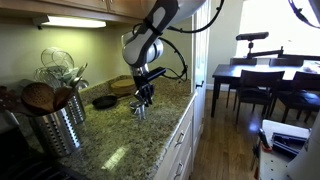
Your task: Take the measuring cups and place them apart on the counter
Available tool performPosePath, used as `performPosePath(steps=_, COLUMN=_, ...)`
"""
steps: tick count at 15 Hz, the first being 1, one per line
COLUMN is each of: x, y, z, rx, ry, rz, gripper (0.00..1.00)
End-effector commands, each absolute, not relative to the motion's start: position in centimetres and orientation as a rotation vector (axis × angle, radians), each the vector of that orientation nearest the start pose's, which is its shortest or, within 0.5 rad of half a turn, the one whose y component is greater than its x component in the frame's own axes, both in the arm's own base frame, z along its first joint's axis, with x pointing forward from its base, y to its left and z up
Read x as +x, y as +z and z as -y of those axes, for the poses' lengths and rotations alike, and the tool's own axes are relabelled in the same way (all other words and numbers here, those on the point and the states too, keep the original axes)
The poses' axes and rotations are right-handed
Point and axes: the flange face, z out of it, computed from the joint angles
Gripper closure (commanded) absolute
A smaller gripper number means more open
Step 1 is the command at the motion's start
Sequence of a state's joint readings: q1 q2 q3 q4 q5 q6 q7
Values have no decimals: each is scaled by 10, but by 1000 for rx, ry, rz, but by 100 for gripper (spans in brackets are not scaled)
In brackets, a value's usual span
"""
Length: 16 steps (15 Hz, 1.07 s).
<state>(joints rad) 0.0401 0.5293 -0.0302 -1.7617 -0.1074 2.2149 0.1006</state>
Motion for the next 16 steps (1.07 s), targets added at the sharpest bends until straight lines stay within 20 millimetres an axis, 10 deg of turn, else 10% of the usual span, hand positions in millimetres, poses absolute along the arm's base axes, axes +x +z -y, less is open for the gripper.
performPosePath(steps=1, x=651, y=276, z=-1, rx=-3268, ry=101, rz=-62, gripper=85)
performPosePath(steps=16, x=648, y=301, z=-14, rx=-3266, ry=31, rz=-19, gripper=88)
